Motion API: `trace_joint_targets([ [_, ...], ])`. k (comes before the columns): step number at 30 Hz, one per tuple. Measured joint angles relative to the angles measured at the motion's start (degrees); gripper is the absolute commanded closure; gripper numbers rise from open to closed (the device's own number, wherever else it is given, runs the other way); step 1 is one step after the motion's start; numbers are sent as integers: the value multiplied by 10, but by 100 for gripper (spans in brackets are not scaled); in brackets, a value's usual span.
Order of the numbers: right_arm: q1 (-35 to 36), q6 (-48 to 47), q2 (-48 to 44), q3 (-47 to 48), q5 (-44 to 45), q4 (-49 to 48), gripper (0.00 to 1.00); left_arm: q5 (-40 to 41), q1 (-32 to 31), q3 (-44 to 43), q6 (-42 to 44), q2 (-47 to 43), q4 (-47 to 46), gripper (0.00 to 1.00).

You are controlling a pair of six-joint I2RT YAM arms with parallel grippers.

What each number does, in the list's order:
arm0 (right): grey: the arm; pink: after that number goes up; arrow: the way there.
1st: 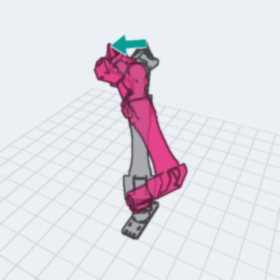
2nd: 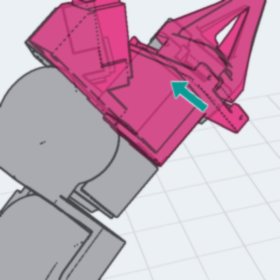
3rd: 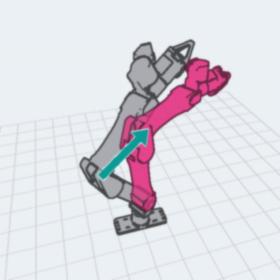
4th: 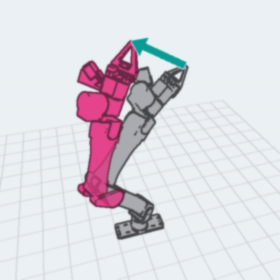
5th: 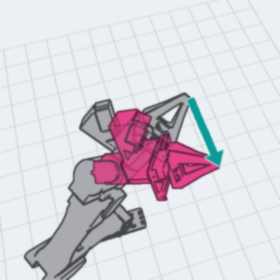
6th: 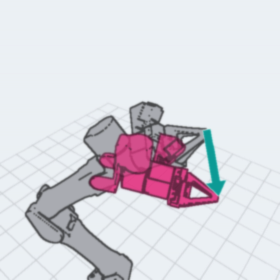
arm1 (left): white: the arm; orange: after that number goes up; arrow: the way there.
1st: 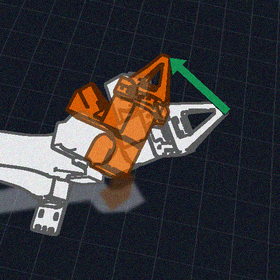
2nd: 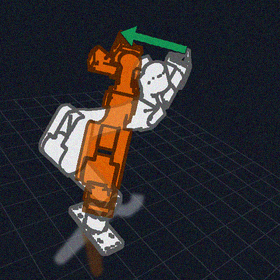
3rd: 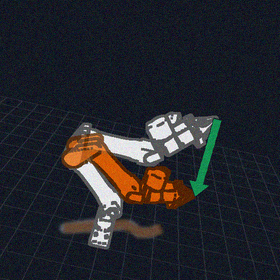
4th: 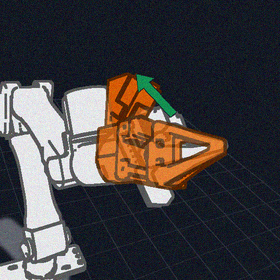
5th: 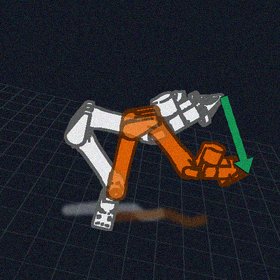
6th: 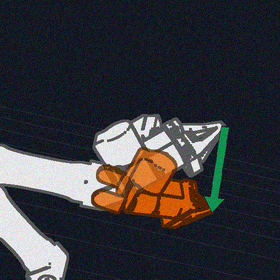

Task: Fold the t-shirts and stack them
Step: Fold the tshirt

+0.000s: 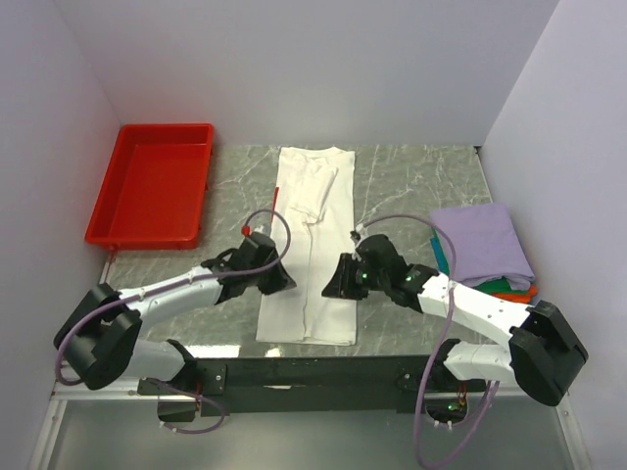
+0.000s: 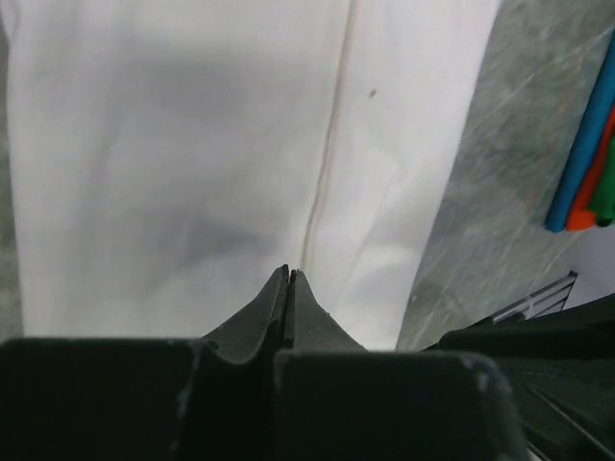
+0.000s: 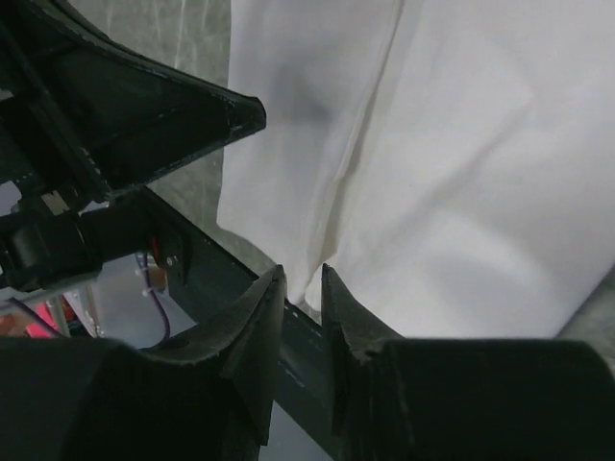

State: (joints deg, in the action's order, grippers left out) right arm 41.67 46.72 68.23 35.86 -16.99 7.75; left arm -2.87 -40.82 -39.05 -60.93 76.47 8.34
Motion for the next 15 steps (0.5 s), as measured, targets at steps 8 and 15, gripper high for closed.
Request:
trace_joint_targets([
  [8, 51, 62, -2, -49, 23, -51, 73, 9, -70, 47, -42, -18, -26, 99],
  [15, 54, 81, -2, -58, 45, -68, 74, 14, -120, 46, -66, 63, -40, 99],
])
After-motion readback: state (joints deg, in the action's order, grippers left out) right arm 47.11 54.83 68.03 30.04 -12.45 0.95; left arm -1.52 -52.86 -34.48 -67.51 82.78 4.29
